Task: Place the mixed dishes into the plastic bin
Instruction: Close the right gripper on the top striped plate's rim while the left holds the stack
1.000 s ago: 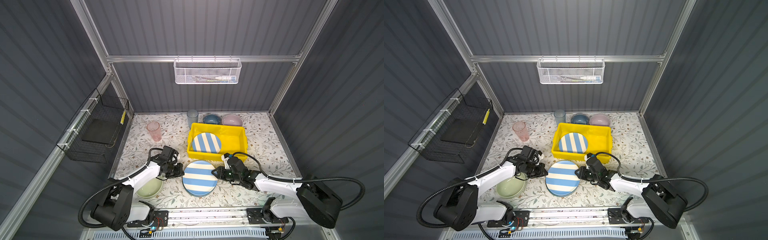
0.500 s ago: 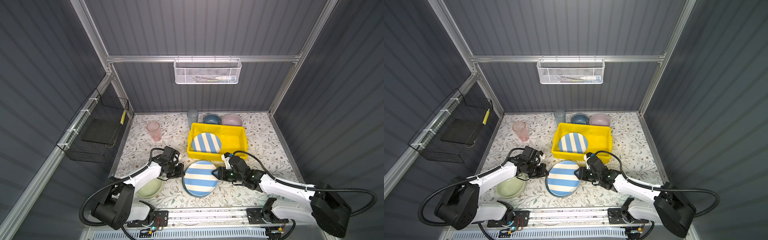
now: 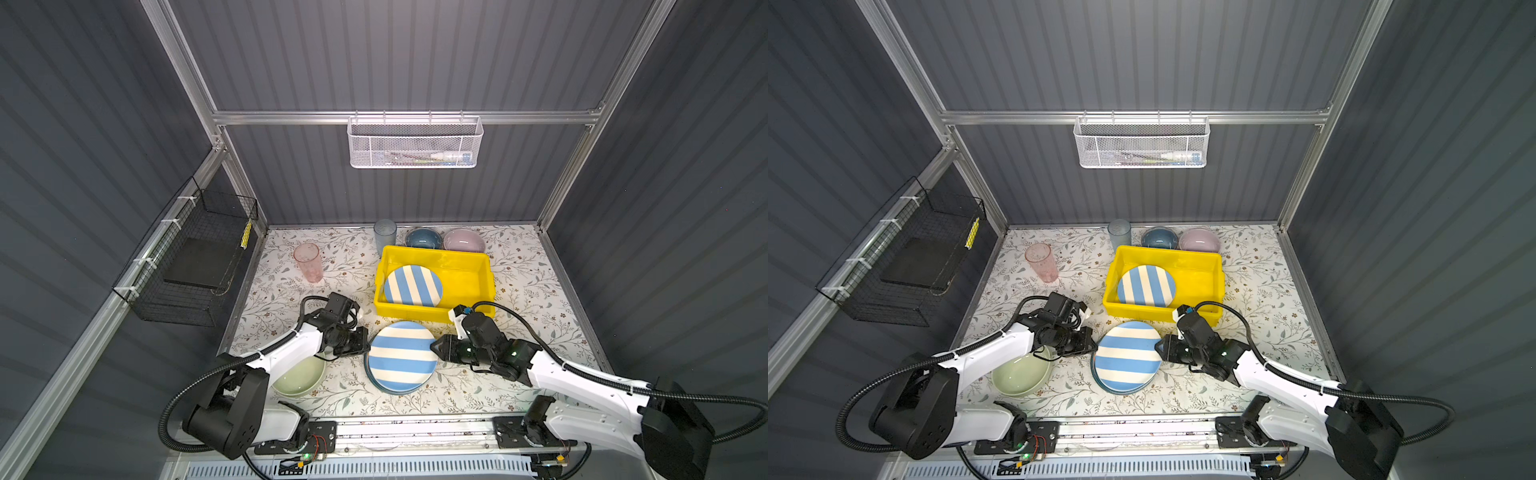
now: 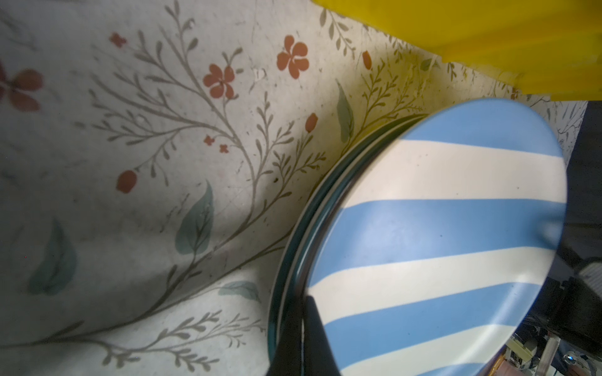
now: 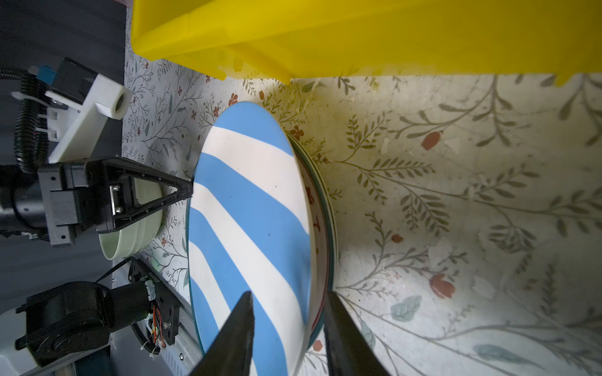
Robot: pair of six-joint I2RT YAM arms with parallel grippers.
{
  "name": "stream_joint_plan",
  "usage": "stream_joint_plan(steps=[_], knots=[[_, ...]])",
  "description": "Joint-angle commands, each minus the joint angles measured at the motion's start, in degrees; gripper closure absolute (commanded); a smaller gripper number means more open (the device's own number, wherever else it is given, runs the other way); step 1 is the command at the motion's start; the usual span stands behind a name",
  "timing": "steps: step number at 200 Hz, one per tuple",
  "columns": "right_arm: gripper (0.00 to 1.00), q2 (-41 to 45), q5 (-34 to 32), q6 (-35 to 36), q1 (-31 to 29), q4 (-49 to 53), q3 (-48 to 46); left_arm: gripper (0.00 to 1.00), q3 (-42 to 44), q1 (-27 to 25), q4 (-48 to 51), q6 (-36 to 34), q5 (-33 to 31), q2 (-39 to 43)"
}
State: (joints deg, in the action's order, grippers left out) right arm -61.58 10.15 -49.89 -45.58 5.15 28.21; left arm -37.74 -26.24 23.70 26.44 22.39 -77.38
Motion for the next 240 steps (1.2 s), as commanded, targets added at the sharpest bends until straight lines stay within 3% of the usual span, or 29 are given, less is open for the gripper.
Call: stream_joint_plan(steps=[1,127,165,240], knots=[[0.63,0.6,1.2,0.4,-0.3,0.6,1.6,0.94,1.5,-0.3,3.9,0.1,-3.1,-1.2],[0.65,2.3,8.5,-2.5,1.3,-7.8,-1.1,0.94,1.5,-0.2,4.0,0.1,-3.1,-1.0],[0.66,-0.6,11.5,-2.8,1.5,-8.8,-0.8,0.94,1.1,-0.2,4.2,0.0,-3.1,-1.0],[0.79,-6.3,9.7,-4.1,1.5,-10.1,0.1,0.94,0.8,-0.2,4.5,-0.2,-5.0,-1.1]])
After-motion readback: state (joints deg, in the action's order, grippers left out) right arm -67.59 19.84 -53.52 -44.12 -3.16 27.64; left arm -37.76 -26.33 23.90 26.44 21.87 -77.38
